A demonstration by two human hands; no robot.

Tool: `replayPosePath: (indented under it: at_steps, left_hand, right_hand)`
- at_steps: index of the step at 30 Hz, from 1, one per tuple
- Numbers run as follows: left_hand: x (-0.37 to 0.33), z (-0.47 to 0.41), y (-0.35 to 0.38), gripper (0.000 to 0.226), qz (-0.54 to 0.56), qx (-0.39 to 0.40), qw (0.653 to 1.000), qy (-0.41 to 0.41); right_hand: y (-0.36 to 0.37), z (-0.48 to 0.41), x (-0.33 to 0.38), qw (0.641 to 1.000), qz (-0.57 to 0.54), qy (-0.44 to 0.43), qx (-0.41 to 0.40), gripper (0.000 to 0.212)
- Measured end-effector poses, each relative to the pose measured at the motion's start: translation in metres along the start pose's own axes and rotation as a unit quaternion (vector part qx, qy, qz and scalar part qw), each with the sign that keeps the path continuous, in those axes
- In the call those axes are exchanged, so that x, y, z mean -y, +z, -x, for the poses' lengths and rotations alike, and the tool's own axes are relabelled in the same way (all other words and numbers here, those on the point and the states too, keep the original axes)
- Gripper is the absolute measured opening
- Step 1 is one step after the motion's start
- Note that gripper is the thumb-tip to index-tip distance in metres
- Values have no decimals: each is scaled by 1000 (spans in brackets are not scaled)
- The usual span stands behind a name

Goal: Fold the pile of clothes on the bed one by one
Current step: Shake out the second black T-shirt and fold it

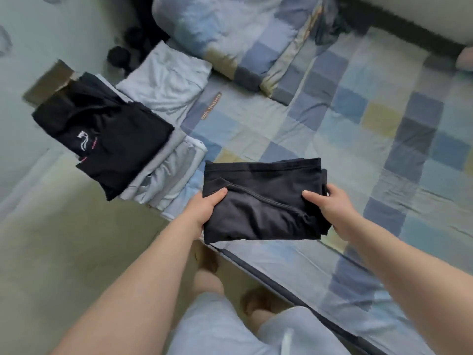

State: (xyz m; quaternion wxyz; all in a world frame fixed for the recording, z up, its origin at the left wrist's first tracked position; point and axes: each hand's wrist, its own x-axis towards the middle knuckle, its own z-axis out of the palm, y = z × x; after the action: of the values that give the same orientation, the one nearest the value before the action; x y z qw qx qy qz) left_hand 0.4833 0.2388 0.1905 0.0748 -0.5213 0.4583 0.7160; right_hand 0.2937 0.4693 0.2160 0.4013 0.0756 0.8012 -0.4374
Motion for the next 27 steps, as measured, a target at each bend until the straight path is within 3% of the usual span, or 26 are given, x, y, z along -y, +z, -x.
replayPosePath:
  at_steps: [3,7,11,16,19,22,24,25,27]
  left_hand:
    - [-32,15,-63,32,73,-57,995,39]
    - [-68,17,-145,26,131,-125,981,70]
    - [-91,-3,-223,26,170,-190,963,87]
    - [-82,-42,-291,42,165,-282,944,47]
    - [-64,-69,-315,29,154,-310,938,30]
    - [-52,-84,-325,20,120,-323,939,5]
    - [-48,-88,-329,36,50,-353,934,-10]
    - [-47,-89,-331,46,-42,-393,919,-1]
    - [-49,-87,-330,53,-229,-462,852,93]
  right_hand:
    - [60,-1,78,997,53,-56,30,23]
    - [151,-8,167,986,115,-106,57,25]
    - [251,-27,232,969,166,-162,85,14]
    - [360,-67,256,946,233,-187,125,13]
    - [408,-97,251,925,298,-192,136,24]
    - [431,-117,243,909,351,-195,111,37]
    - [436,-118,238,887,405,-206,80,49]
    - [436,-116,235,855,454,-241,59,57]
    - [438,-105,228,773,529,-348,38,67]
